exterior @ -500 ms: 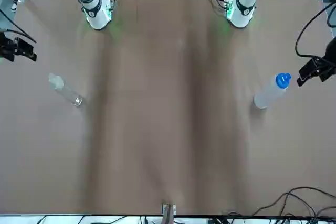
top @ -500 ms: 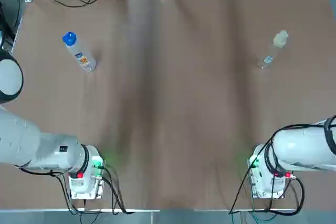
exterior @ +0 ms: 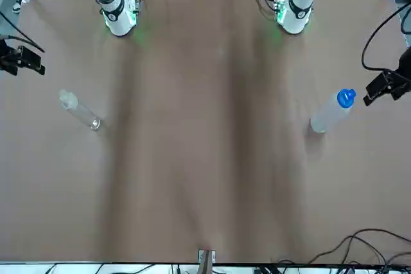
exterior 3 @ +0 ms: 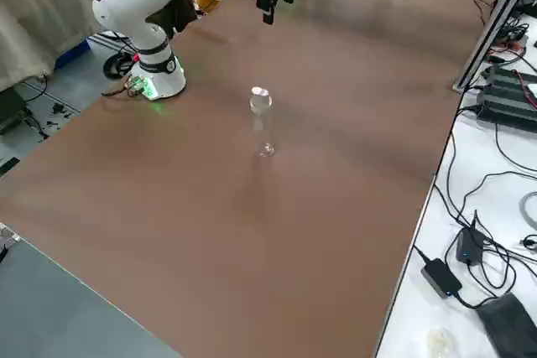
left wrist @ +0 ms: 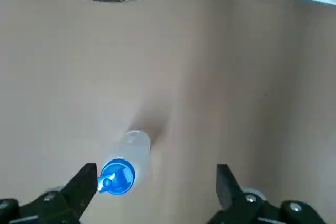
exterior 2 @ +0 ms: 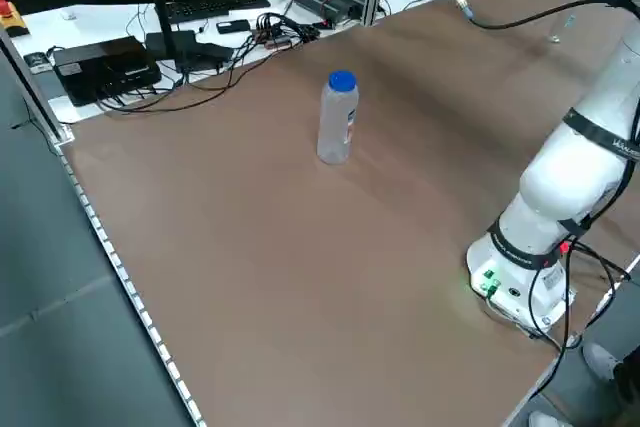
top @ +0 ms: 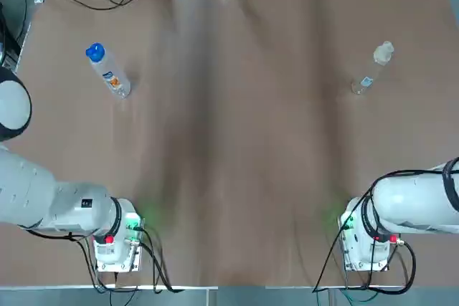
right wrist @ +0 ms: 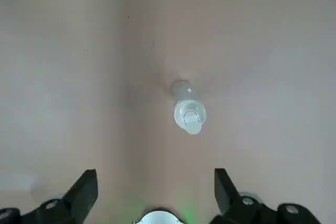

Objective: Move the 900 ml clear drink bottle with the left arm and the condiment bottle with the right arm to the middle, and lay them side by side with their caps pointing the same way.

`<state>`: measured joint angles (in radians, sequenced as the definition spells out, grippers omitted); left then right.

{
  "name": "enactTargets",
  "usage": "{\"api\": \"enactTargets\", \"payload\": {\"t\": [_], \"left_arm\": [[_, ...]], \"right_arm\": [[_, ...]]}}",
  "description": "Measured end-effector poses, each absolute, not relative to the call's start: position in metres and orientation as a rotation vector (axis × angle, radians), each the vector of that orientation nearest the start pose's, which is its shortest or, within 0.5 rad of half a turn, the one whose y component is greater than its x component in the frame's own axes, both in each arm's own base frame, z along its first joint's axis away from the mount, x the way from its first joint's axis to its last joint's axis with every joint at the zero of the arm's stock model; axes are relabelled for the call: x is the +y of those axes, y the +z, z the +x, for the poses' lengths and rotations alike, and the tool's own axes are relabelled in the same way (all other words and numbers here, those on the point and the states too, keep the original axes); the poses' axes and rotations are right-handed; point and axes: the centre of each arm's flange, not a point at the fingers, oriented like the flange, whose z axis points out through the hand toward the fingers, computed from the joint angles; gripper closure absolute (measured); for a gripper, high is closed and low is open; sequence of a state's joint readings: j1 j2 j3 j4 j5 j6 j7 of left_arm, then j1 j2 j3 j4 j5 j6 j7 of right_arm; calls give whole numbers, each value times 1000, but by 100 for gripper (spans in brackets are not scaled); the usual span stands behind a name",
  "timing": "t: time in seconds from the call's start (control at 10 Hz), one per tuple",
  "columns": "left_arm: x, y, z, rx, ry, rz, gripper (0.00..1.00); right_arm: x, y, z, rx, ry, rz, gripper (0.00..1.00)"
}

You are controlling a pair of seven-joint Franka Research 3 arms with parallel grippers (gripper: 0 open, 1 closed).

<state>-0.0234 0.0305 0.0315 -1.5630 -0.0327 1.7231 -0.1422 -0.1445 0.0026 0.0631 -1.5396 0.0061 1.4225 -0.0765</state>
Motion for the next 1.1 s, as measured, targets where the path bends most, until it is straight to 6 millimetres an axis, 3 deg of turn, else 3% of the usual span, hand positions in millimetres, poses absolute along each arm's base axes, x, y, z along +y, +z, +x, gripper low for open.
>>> {"api": "enactTargets", "payload": {"t": [0.3, 0.7, 0.9, 1.1], "left_arm": [[1, 596, 575, -239, -49, -3166, 0], [4, 529, 571, -230, 27, -3163, 0], [20, 497, 553, -211, -27, -3166, 0], [27, 469, 529, -161, -61, -3169, 0]], "right_arm": [[-44, 626, 538, 8, 185, -3120, 2], [-44, 623, 538, 10, 185, -3120, 3], [-49, 606, 542, -6, 172, -3120, 3], [-66, 569, 548, -57, 137, -3120, 3]]}}
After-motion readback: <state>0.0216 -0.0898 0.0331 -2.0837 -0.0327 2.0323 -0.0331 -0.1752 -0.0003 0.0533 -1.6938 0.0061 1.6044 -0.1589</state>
